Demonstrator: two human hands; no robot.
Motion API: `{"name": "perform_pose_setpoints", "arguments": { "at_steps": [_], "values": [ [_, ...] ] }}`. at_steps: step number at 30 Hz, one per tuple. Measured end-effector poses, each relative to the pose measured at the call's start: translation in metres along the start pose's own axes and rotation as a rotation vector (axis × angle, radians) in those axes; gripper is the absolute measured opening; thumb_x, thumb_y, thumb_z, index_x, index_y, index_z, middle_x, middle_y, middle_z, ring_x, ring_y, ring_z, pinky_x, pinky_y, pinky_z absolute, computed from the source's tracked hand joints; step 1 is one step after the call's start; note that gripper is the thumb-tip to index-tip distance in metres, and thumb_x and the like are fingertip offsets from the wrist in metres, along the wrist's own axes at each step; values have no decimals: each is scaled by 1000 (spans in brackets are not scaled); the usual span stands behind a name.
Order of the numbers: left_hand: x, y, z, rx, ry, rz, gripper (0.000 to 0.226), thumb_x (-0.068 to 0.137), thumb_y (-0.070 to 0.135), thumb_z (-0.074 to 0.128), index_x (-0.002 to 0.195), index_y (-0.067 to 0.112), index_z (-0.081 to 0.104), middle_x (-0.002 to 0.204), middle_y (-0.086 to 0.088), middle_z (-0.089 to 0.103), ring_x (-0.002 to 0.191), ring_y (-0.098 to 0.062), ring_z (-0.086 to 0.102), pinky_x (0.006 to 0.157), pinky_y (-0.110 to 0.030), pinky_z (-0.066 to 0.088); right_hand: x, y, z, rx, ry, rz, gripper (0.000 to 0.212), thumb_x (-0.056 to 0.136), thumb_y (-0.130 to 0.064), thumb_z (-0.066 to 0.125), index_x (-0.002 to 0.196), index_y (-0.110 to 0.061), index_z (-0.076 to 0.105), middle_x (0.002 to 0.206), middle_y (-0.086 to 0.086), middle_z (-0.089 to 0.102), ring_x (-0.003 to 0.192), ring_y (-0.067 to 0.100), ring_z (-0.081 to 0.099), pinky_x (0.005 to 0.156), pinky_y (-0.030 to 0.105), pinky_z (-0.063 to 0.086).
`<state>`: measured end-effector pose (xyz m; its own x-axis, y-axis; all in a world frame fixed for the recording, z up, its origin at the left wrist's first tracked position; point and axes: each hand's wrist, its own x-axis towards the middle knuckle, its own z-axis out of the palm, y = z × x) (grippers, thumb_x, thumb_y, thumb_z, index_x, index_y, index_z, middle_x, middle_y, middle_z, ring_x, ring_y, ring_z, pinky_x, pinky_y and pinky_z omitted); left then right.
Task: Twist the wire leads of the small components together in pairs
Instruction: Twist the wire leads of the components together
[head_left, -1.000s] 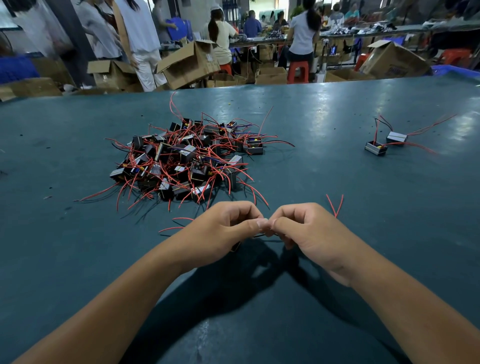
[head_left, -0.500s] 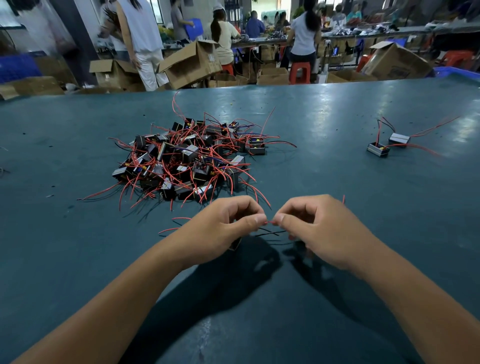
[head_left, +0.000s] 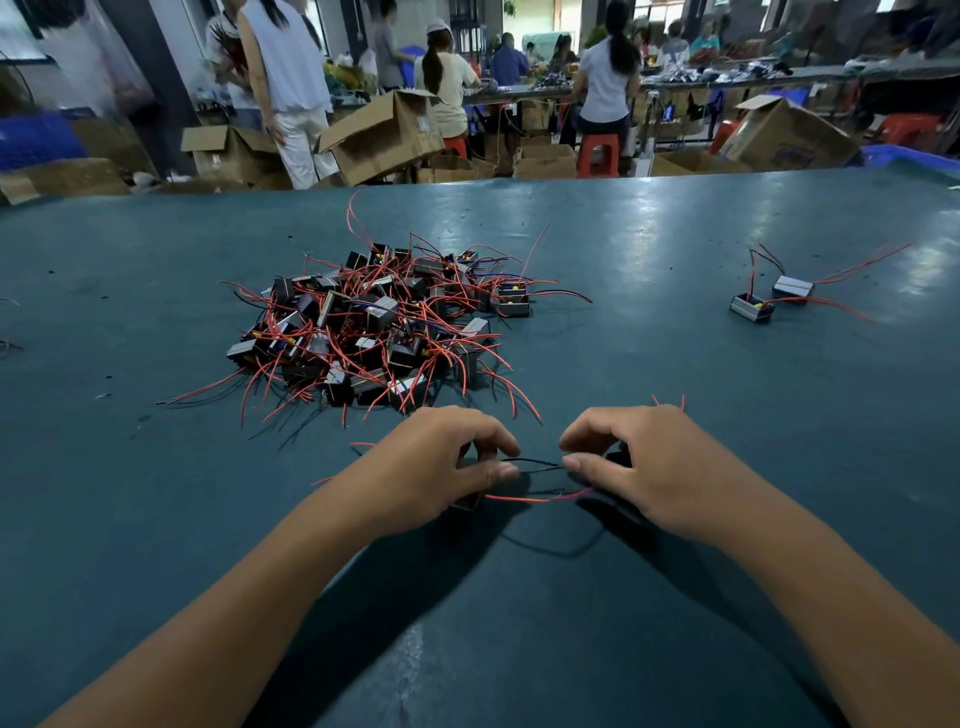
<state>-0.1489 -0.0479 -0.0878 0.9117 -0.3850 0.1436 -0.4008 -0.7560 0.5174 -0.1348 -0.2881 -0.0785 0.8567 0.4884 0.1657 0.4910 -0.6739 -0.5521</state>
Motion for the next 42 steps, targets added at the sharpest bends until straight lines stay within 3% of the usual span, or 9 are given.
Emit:
{"name": "perform_pose_setpoints", "arguments": {
  "at_steps": [2,5,11,15,19,26,31,37,42],
  "values": [
    [1,0,1,7,26,23,15,94,33,67,107,28,72,85,15,62,74,1,52,65,-11,36,0,-2,0,-2,-35,0,16,87,-36,71,96,-23,71,86,-11,73,82,-1,64,77,17,48],
    [1,0,4,-4,54,23,12,97,29,63,106,28,71,78,16,59,70,0,51,62,-12,35,-1,-7,3,35,-24,-3,22,82,-37,77,99,-25,69,81,-11,73,76,-1,63,70,10,45],
    [1,1,8,-46,114,14,7,98,23,60,96,27,65,72,18,58,60,-6,48,57,-19,37,-1,-10,10,-73,-2,-84,12,93,-30,63,100,-25,71,87,-8,70,79,6,59,76,21,44],
    [2,3,7,-125,214,-11,10,96,17,59,90,25,61,77,24,59,58,-9,49,56,-17,40,1,-13,14,-55,82,-88,9,94,-17,59,92,-18,67,85,-7,65,79,9,55,71,12,37],
    [3,7,9,-174,294,20,10,99,27,60,90,26,63,70,6,61,60,-8,53,59,-22,44,1,-14,16,86,165,-16,9,92,-13,60,88,-19,66,79,-8,69,73,7,60,67,15,44],
    [3,8,10,-240,326,2,12,99,27,59,87,29,62,70,8,67,62,-12,63,62,-36,55,2,-18,22,262,248,76,11,92,-11,58,97,-19,64,75,-4,69,64,11,64,64,26,53],
    [1,15,13,-185,308,20,13,98,28,61,86,26,64,69,9,67,60,-10,60,60,-27,50,4,-19,26,310,301,112,16,93,-16,60,82,-25,64,68,-5,67,61,9,64,62,27,52],
    [1,19,14,-154,318,9,13,97,27,63,85,23,65,66,12,64,57,-6,57,58,-20,43,6,-19,31,478,277,151,16,97,-14,57,91,-24,67,72,-3,66,61,9,64,60,22,54],
    [0,20,14,-140,323,12,14,97,27,63,84,23,66,65,11,63,57,-10,58,57,-23,45,7,-21,36,546,300,167,16,95,-11,58,88,-22,68,67,-6,66,60,5,64,59,18,46]
  ]
}}
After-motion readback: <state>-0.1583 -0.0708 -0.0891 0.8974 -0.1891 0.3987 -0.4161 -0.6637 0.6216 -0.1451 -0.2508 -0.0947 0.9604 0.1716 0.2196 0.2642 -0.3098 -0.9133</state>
